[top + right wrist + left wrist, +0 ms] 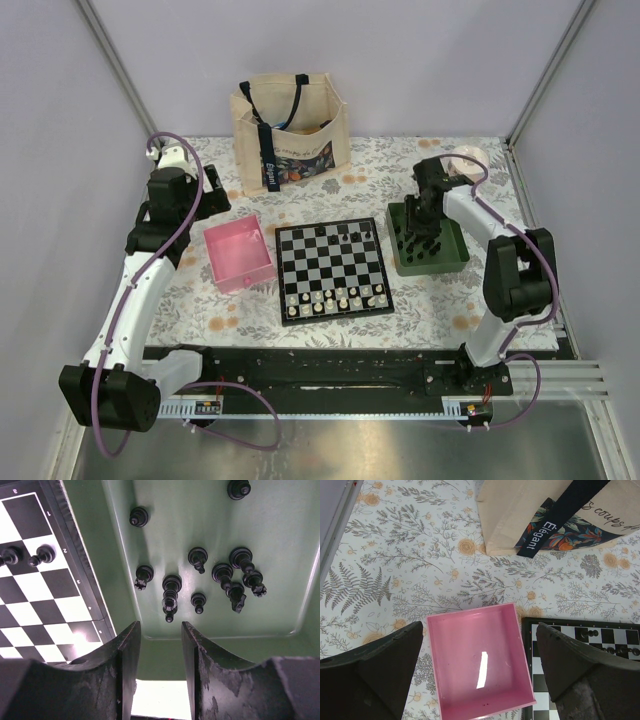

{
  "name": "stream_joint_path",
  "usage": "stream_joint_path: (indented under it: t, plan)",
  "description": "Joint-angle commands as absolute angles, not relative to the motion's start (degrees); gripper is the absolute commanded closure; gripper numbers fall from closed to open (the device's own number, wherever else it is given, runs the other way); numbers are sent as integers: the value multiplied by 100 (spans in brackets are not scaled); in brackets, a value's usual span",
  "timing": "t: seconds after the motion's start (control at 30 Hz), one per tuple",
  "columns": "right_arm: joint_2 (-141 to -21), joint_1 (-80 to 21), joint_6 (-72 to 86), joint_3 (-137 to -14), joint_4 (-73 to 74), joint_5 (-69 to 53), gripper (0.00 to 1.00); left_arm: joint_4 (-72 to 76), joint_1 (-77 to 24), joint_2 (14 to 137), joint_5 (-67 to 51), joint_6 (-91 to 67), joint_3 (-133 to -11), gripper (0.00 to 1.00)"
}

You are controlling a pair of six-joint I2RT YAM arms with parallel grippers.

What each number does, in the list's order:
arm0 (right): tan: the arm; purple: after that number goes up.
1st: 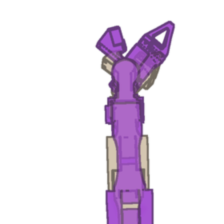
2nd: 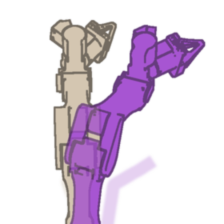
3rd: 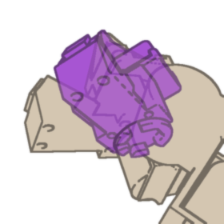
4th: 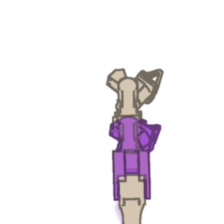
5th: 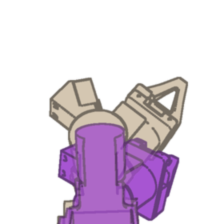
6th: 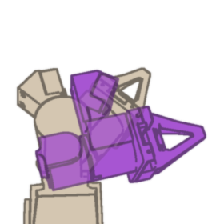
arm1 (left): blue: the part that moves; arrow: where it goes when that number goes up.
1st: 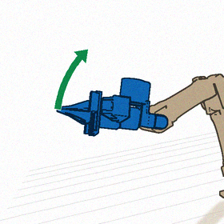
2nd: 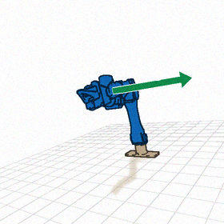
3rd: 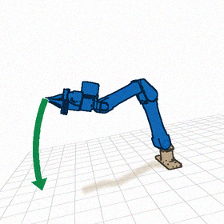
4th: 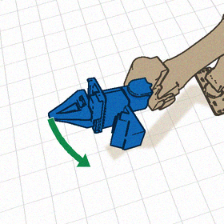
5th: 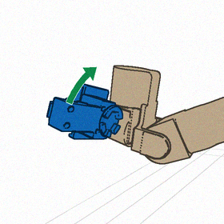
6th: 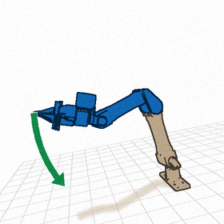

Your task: Set up the chess pieces on the board

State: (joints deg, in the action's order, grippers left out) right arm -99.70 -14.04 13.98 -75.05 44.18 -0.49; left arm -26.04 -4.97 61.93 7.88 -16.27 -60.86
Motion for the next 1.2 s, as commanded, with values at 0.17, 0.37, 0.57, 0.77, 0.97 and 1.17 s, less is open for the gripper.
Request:
stream_joint_path:
  t: [0.17,0.37,0.57,0.77,0.97,1.17]
  plan:
    - [-10336,-1433,1406,-7567,4280,97,53,-2426,-492,6170,677,-1582,-6135,1]
    - [-10494,-1433,1415,-7638,4298,149,55,-2426,-492,6161,712,-1573,-6117,1]
    - [-10608,-1433,1389,-7594,4175,115,55,-2417,-492,6187,694,-1582,-6135,1]
    - [-10696,-1433,1362,-7734,4113,167,56,-2426,-483,6196,659,-1591,-6126,1]
    - [-10846,-1433,1371,-7840,4148,272,57,-2417,-492,6196,686,-1582,-6126,1]
    - [-10837,-1433,1380,-7743,4078,264,61,-2426,-483,6214,659,-1591,-6126,1]
